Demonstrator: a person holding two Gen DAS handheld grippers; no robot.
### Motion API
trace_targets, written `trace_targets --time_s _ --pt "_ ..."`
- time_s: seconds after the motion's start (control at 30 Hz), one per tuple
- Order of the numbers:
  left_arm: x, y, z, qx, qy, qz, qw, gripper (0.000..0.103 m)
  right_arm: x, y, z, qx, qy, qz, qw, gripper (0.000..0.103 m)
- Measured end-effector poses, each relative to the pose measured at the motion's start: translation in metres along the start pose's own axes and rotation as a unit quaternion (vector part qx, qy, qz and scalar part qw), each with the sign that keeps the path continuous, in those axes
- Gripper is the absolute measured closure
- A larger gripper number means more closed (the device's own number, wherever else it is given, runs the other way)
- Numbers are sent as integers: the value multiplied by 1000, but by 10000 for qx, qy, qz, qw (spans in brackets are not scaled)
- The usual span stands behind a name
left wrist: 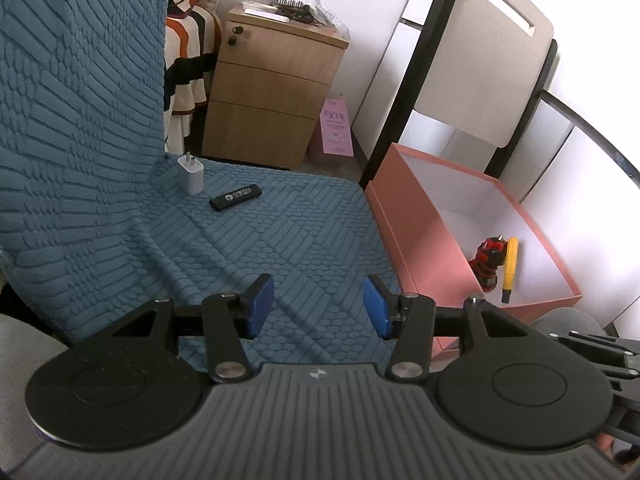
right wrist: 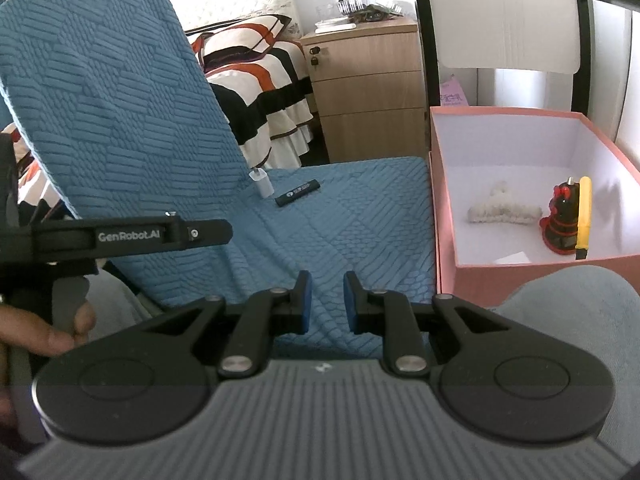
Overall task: Organize rigid objects
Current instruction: 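Move both tools back over the blanket toward the plug and USB stick, then close the right gripper on the black USB stick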
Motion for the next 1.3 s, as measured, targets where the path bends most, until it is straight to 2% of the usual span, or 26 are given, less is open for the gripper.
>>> trace_targets --time_s 0.23,0.33,0.53,0.8,0.93,1.0,1.13,1.2,1.27,1.3 --pt "-18 38 2 -35 -36 -22 10000 46 -1 27 5 32 -12 86 10000 81" --pt "-31 56 6 -127 -55 -44 9999 38 -2 39 10 62 -11 150 9999 80" --pt "-54 76 25 -177 -53 -39 9998 32 0 61 26 150 35 385 9991 67" --pt "-93 107 61 -178 -147 159 9996 32 -24 102 46 40 -887 605 9942 65" --pt "-112 133 72 -440 -248 99 9987 32 -35 123 58 63 -1348 692 9884 64" --pt "-115 143 77 -486 -174 97 9986 32 -40 131 63 108 -1556 700 9853 54" --pt "-125 163 86 -587 -166 227 9979 32 -47 150 68 110 -1995 736 9771 46" --pt "-130 174 91 -632 -187 293 9974 32 -49 162 72 102 -2102 745 9748 30" --pt "-133 182 95 -636 -149 362 9972 32 -49 173 77 82 -2094 812 9744 18" --pt "-134 186 97 -646 -119 388 9971 32 -49 179 79 68 -2072 810 9749 17"
Point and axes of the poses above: each gripper's, at about its wrist camera, not at the fingertips, and y roughly the way its jaws point, x to its right, z to its top, the point moved 9 cm from there along y, roughly the way its jaws point, and after that the axes turned 5 degrees about -x, right-handed, at the moved point
